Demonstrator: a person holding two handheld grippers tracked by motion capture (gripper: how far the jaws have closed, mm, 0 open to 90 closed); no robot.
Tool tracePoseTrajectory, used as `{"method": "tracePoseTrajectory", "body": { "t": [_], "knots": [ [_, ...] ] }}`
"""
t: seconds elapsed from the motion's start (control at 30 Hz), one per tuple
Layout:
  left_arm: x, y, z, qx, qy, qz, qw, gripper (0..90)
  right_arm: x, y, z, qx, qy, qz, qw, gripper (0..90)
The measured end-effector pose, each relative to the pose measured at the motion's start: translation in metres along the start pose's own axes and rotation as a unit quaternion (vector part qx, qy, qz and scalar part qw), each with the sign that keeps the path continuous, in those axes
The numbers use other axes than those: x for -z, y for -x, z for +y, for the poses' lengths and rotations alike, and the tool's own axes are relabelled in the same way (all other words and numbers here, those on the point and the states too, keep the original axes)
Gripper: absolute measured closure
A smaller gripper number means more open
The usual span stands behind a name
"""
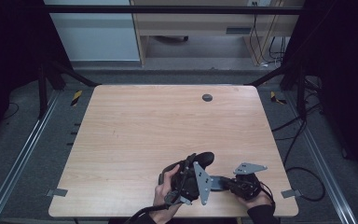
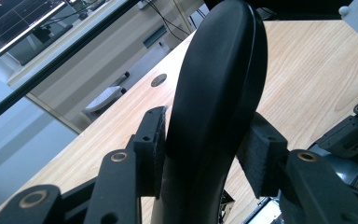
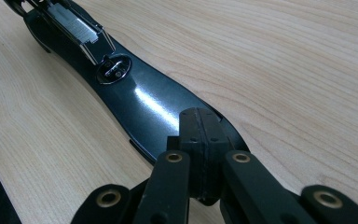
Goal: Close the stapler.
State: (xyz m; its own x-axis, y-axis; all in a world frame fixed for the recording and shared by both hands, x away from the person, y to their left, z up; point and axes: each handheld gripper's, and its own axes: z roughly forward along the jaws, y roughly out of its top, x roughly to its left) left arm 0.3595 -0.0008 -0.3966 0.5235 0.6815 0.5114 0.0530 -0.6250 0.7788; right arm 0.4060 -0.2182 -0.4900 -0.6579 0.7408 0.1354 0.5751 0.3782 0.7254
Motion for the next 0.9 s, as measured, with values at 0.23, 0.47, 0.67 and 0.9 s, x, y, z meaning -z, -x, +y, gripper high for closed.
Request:
{"method": "tracePoseTrajectory", "body": {
  "t": [0.23,0.47,0.67,0.9],
  "knots": [
    [-0.004,0.007,0.001,-0.012,-0.004,0.001,0.9999,53.7,0.0,0.0,0.0,-0.001,0.0,0.0,1.0,90.0],
    [-0.008,0.013,0.001,-0.02,-0.007,-0.001,0.9998,53.1,0.0,0.0,0.0,-0.001,0.0,0.0,1.0,90.0],
    [-0.011,0.017,0.001,-0.024,-0.009,-0.004,0.9997,52.4,0.0,0.0,0.0,-0.001,-0.002,-0.001,1.0,90.0],
    [-0.013,0.021,0.001,-0.031,-0.012,-0.006,0.9994,51.8,0.0,0.001,0.0,-0.001,-0.001,0.0,1.0,90.0]
  ]
}}
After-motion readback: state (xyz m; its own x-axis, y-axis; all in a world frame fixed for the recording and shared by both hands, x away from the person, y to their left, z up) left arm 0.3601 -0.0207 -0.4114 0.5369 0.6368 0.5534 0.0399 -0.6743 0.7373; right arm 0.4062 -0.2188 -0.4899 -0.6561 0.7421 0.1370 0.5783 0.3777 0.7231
